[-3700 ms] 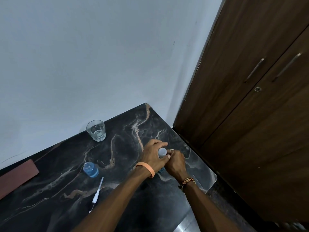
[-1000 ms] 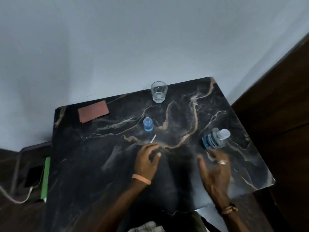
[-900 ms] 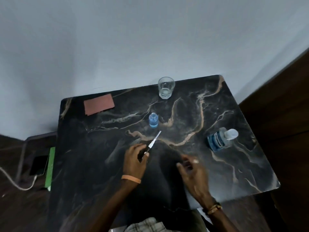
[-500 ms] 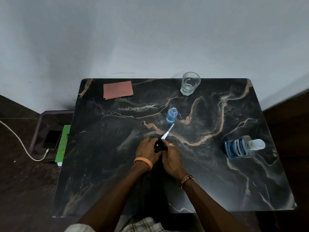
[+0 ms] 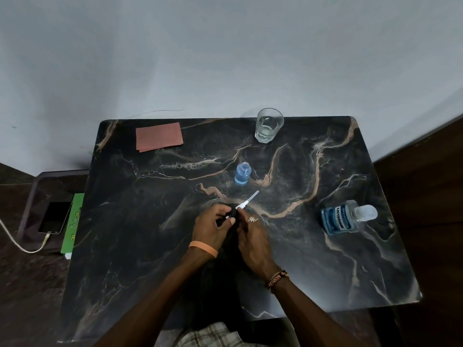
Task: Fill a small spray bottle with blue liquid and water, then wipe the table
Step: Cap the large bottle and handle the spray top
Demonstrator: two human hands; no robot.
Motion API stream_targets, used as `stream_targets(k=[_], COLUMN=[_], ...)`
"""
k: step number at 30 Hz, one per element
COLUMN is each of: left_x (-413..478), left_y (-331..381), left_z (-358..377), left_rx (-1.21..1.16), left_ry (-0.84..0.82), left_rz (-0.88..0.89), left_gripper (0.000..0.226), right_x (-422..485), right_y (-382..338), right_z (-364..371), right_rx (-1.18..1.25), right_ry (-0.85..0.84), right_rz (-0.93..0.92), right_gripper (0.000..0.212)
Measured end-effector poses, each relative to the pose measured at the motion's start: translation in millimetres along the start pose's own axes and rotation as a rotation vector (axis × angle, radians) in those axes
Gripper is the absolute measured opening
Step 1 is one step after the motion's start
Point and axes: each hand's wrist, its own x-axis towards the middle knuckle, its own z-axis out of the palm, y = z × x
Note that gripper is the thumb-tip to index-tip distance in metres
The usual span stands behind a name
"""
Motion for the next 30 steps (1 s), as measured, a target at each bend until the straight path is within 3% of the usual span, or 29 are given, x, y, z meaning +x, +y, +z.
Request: stream_targets(k=[6,11,24,30], left_x=[7.9,26.1,58.4,75.8], left_y=[55.1,103.1,137.2,163.5], left_z=[-35.2,-75.6,-92.5,-89.6], left_rx=[-0.065,0.130,0.436,0.562], left_ry=[0.084,0.122,-0.108,-0.162], left_rz=[0.151,0.276,0.138,0.176], left_gripper=[0.030,0.027,0.024,0.019], right_x=[24.1,46.4,53.9,62.4], right_y=[-35.3,-66.8,-72.7,-71.9], right_z=[-26.7,-41.3,-39.6,-45.7], right_rx=[-0.026,0.025,0.096,0.136], right_ry=[0.218,0.236,0.168,0.157], right_rz=[-0.133,-0.205,-0.146,-0.059], right_gripper=[0.038,0.041,0.038,0.037])
